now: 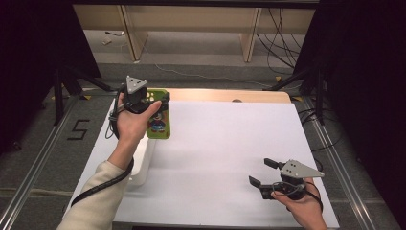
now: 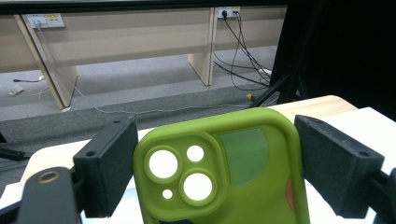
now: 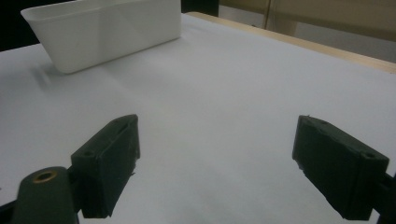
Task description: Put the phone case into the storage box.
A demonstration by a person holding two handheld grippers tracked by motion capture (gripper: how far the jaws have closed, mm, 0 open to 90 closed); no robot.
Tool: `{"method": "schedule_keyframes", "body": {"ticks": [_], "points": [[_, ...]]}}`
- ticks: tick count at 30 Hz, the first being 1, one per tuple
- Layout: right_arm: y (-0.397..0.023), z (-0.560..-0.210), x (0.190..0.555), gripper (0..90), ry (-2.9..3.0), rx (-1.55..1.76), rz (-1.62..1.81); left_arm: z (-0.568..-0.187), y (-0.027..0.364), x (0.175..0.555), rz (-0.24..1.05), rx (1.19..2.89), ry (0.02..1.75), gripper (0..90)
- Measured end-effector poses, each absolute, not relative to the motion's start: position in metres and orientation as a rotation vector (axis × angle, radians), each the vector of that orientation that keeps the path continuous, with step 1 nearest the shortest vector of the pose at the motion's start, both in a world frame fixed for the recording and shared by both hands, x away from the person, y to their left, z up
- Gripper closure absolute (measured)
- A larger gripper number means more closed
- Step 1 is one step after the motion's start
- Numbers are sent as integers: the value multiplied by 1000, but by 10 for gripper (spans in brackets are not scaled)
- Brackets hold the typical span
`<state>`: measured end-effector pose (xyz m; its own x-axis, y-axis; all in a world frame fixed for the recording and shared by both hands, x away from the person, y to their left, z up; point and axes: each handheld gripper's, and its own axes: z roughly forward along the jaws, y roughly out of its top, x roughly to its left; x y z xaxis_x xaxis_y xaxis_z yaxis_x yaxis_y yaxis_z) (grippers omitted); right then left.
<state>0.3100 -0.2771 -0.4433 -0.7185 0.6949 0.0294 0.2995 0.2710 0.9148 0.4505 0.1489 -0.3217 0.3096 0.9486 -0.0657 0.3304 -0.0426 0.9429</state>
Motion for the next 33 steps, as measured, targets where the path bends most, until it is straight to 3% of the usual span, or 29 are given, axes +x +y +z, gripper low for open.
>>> {"method": "schedule_keyframes", "body": {"ticks": [33], "points": [[-277,-443,310,159,2167,900,1439,-316,163,451,809,1563,1206,162]]}}
